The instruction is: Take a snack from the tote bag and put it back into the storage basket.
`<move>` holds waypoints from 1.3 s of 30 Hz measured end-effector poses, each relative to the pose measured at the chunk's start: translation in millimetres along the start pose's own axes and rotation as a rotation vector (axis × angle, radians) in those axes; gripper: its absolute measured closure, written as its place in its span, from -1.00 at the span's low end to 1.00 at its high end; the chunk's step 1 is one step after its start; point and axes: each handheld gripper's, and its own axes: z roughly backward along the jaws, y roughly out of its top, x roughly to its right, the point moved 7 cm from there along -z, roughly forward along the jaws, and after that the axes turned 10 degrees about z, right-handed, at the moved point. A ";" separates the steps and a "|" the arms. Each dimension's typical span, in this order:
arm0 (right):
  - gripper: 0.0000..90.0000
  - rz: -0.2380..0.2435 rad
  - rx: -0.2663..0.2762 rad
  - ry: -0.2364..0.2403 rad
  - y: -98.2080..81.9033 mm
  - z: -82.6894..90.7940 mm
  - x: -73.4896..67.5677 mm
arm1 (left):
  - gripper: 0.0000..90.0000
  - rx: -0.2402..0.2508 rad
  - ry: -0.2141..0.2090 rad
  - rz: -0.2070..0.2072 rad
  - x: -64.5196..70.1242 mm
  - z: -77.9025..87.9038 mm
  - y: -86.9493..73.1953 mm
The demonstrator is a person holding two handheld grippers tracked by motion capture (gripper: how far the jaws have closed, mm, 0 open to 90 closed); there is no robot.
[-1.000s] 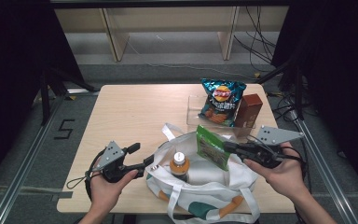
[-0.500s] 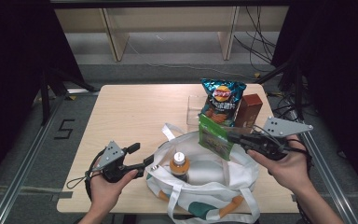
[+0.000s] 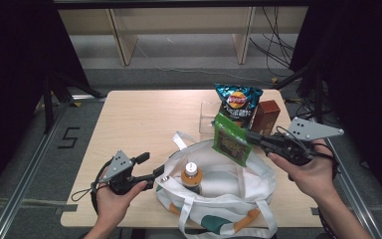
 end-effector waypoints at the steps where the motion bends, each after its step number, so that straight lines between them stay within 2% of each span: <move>1: 1.00 -0.001 0.001 -0.001 0.8 -0.1 0.7 | -0.35 0.001 0.000 0.000 0.0 0.1 0.0; 2: 1.00 -0.019 0.003 -0.006 1.7 -0.3 0.1 | -0.35 0.001 0.000 -0.002 -0.3 0.2 0.1; 3: 1.00 0.005 0.008 -0.013 3.0 -0.2 2.7 | -0.35 0.002 0.000 -0.001 -0.4 0.3 0.2; 4: 1.00 -0.013 0.003 -0.006 3.8 0.6 1.4 | -0.35 0.003 0.001 -0.001 -0.6 0.3 0.4; 5: 1.00 0.009 0.013 -0.025 5.0 0.8 4.1 | -0.35 0.002 0.003 0.002 -0.4 0.7 0.3; 6: 1.00 -0.012 0.009 -0.014 5.9 1.5 2.6 | -0.35 0.002 0.002 0.001 -0.3 0.6 0.4; 10: 1.00 0.004 0.012 -0.025 7.3 1.4 5.6 | -0.35 0.002 0.000 -0.001 0.1 0.2 0.4; 14: 1.00 -0.009 0.014 -0.017 7.8 2.3 5.5 | -0.35 0.002 0.001 0.002 -0.6 0.1 0.4; 17: 1.00 -0.014 0.023 -0.037 9.8 2.5 6.8 | -0.35 0.001 0.001 0.002 -0.5 0.0 0.3; 18: 1.00 -0.005 0.023 -0.030 10.8 2.8 7.7 | -0.35 0.001 0.000 0.001 -0.3 0.0 0.2; 19: 1.00 -0.024 0.028 -0.021 11.8 2.5 6.3 | -0.35 0.001 0.000 0.000 -0.3 0.0 0.1; 20: 1.00 -0.018 0.031 -0.037 12.8 2.8 7.6 | -0.36 0.001 0.001 0.001 -0.3 0.0 0.2; 21: 1.00 -0.025 0.030 -0.025 13.6 2.6 7.2 | -0.35 0.001 0.000 -0.002 -0.4 0.1 0.4; 22: 1.00 -0.002 0.037 -0.027 14.9 3.4 9.0 | -0.35 0.002 0.001 -0.001 -0.4 0.2 0.5; 23: 1.00 -0.025 0.039 -0.039 16.0 3.1 8.3 | -0.36 0.001 0.001 -0.001 -0.5 0.2 0.5; 24: 1.00 -0.003 0.041 -0.027 17.0 3.8 9.9 | -0.36 0.002 0.000 -0.001 -0.6 0.1 0.4; 25: 1.00 -0.024 0.045 -0.025 18.1 3.5 9.0 | -0.36 0.002 0.001 0.003 -0.5 0.1 0.3; 26: 1.00 -0.014 0.046 -0.026 19.2 3.9 10.4 | -0.36 0.002 0.000 0.003 -0.5 0.0 0.3; 27: 1.00 -0.007 0.060 -0.035 20.7 3.2 12.5 | -0.35 0.001 -0.001 0.004 -0.4 -0.1 0.2; 28: 1.00 -0.005 0.050 -0.049 21.1 4.7 13.9 | -0.35 0.002 0.000 0.003 -0.5 -0.2 0.3; 30: 1.00 -0.025 0.057 -0.026 22.8 5.3 11.6 | -0.35 0.002 -0.001 0.005 -0.5 -0.4 0.3; 35: 1.00 -0.021 0.046 -0.042 22.1 4.9 13.3 | -0.36 0.000 -0.001 0.001 -0.5 -0.3 0.1; 37: 1.00 -0.045 0.041 -0.042 21.3 4.8 12.3 | -0.36 0.001 0.000 0.002 -0.4 -0.3 0.2; 39: 1.00 -0.020 0.048 -0.033 22.9 5.5 13.3 | -0.36 0.001 0.000 0.001 -0.4 -0.4 0.3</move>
